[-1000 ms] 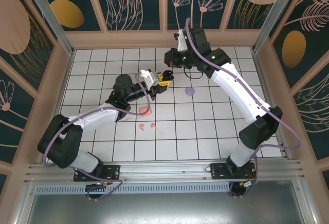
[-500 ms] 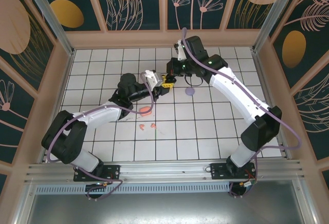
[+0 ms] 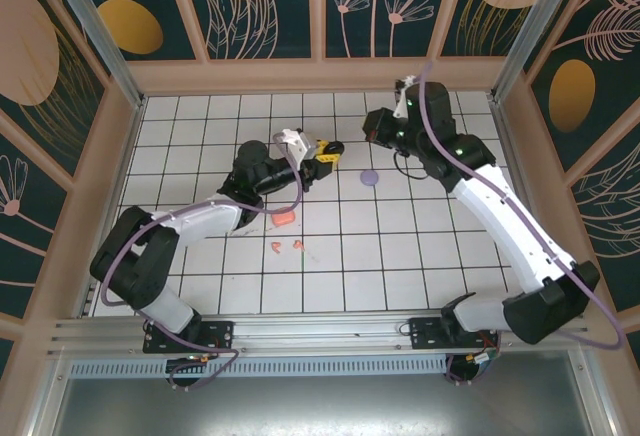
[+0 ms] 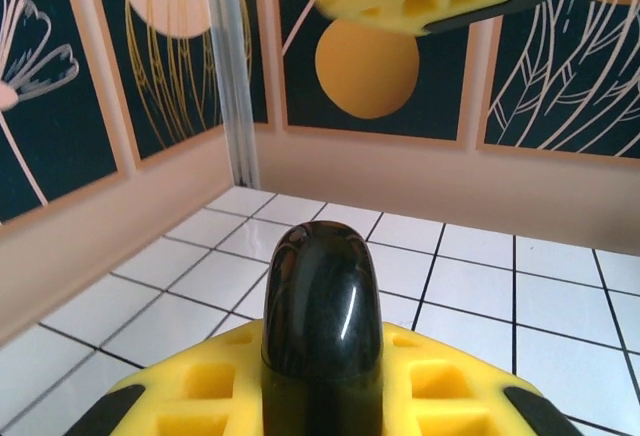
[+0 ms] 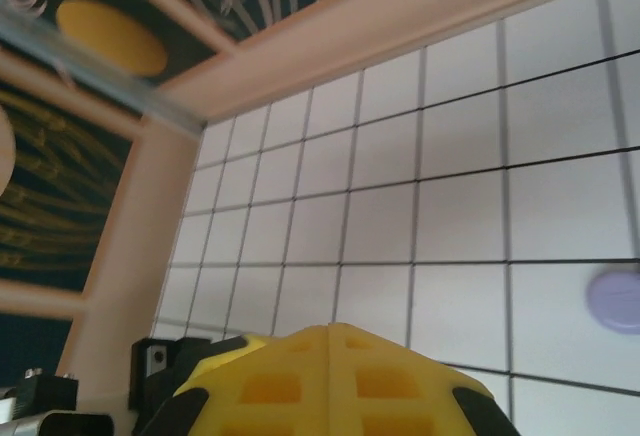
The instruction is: Insert the wireless bluetooth earbuds into the charging case
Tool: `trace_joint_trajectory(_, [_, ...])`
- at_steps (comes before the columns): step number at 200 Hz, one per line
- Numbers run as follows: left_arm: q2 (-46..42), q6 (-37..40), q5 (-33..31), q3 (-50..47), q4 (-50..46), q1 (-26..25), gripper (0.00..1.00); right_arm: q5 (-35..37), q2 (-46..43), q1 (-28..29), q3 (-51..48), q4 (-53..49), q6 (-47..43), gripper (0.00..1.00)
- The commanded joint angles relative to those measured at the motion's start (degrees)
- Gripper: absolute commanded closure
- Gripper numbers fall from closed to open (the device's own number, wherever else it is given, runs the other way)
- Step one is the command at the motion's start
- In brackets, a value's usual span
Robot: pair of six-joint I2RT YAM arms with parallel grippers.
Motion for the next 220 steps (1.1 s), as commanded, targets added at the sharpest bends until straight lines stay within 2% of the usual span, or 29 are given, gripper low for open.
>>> trace_joint_trajectory(1, [3.87,-9.88,-3.20,3.00,-0.94,0.25,1.00,5.63,-1.84,-1.60,-5.86,4.76,2.87,0.97])
trace_joint_trajectory(27, [10.15,-21.84,-5.01,8.29,-7.93,0.25,1.00,8.17,-2.76,-2.60,-12.97,6.33,2.65,0.87])
trace_joint_trajectory(47, [14.41,-30.87,-5.40,11.71,-12.40,0.27,1.00,9.22,-2.84,-3.22,-16.89,7.82,2.65,0.71])
trace_joint_trajectory(68, [17.37,-40.78,-5.82,11.13,-9.83,0.03,1.00,8.91,-2.95,-3.72,-19.48,9.56,2.93,0.54])
trace_joint_trajectory(85, [19.35,-45.30,-6.60,11.21,-9.34,-0.72,1.00,8.72,-2.78,-3.85,-20.39,10.41,2.84,0.45])
trace_joint_trajectory(125, [24.98,-50.98,-7.84,15.79,-15.41,-2.69,1.00,7.94,-1.89,-4.03,-20.43,11.48,2.37,0.40])
trace_joint_trajectory(146, [28.53,-54.43,-7.25,17.55,-15.62,-2.75,1.00,7.89,-2.10,-4.12,-20.35,11.58,2.08,0.39])
trace_joint_trajectory(182, [31.84,-56.01,-7.79,21.28,-18.50,-2.90,0.99,7.85,-3.16,-4.28,-20.71,11.14,1.25,0.37])
trace_joint_trajectory(198, [33.02,-56.91,-8.41,22.73,-19.99,-2.84,0.94,7.91,-3.93,-4.38,-21.21,11.14,0.95,0.36])
trace_joint_trajectory(220, [34.77,-58.38,-8.96,24.34,-21.12,-2.88,0.93,7.84,-4.81,-4.81,-21.78,11.29,0.89,0.35])
